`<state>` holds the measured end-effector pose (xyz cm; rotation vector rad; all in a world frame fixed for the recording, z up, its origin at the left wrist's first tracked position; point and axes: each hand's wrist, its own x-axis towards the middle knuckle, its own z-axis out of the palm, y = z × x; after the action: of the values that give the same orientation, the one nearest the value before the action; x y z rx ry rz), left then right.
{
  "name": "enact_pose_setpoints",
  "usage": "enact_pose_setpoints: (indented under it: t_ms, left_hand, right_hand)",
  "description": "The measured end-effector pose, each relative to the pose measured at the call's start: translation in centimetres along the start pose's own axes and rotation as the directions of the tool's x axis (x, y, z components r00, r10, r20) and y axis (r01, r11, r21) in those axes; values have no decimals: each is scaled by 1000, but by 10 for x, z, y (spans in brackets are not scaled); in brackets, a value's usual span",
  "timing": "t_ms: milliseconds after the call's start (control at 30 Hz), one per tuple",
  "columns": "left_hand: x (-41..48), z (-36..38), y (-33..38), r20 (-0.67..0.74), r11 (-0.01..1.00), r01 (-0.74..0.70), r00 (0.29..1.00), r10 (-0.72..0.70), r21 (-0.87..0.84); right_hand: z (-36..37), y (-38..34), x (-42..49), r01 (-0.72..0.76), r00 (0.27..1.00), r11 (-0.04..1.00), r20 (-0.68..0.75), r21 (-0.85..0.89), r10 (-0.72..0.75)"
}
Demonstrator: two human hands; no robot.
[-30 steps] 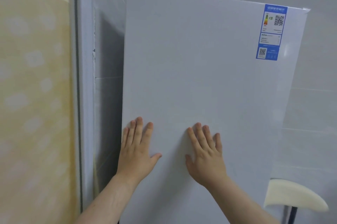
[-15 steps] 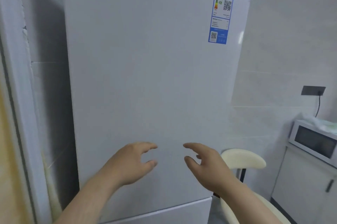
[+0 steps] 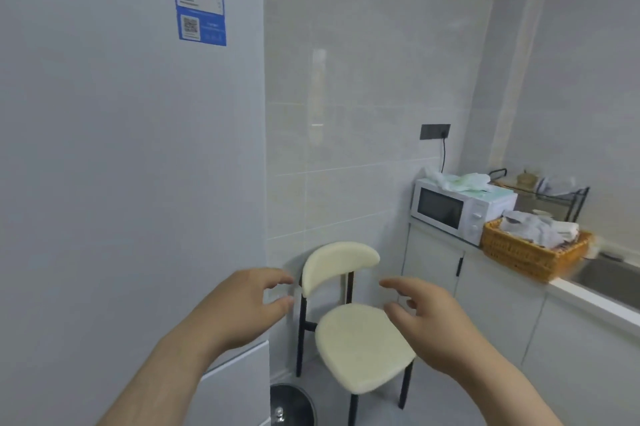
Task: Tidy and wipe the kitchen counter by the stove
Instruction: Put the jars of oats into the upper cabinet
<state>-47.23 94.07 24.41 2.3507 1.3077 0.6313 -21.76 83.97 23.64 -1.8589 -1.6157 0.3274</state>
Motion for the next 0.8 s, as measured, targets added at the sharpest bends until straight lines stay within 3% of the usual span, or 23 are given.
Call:
enact_pose_setpoints:
  t_ms: [433, 800]
  left_hand:
    - [54, 135, 162, 146, 964, -188, 965, 216, -187]
    - [93, 214, 261, 263, 870, -403, 840, 475, -284]
  right_hand:
    - [-114, 145, -82, -268, 946, 963, -178, 43, 271]
    - [-175, 217, -157, -492, 778, 866, -399, 95, 486]
